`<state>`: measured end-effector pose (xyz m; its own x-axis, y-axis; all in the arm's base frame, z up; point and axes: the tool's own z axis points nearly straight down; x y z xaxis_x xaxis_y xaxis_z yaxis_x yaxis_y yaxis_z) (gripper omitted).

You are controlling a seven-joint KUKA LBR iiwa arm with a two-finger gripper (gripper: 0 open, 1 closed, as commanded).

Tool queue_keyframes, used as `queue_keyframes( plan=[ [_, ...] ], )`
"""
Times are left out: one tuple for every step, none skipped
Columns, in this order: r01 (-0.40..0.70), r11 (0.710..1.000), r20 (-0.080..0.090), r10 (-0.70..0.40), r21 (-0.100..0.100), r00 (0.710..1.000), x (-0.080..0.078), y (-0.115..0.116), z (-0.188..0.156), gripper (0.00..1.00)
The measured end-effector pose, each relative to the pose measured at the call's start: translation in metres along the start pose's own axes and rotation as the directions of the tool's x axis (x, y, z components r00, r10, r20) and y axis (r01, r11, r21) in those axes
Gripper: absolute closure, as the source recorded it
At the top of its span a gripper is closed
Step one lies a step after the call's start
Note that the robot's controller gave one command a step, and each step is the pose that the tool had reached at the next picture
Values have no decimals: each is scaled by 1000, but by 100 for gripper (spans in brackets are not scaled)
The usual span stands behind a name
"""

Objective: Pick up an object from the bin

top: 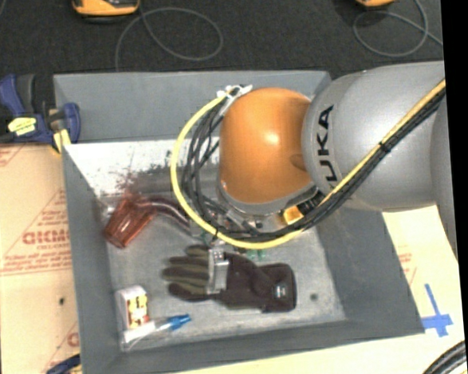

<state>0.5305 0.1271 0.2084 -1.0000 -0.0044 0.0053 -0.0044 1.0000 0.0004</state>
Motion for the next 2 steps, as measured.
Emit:
queue_keyframes(
  plan=[
    [-3, 1000, 8, 3, -1, 1000, -2, -1, -4, 0],
    [51, 999, 12, -51, 0, 999, -8, 0, 7, 0]
  ],
)
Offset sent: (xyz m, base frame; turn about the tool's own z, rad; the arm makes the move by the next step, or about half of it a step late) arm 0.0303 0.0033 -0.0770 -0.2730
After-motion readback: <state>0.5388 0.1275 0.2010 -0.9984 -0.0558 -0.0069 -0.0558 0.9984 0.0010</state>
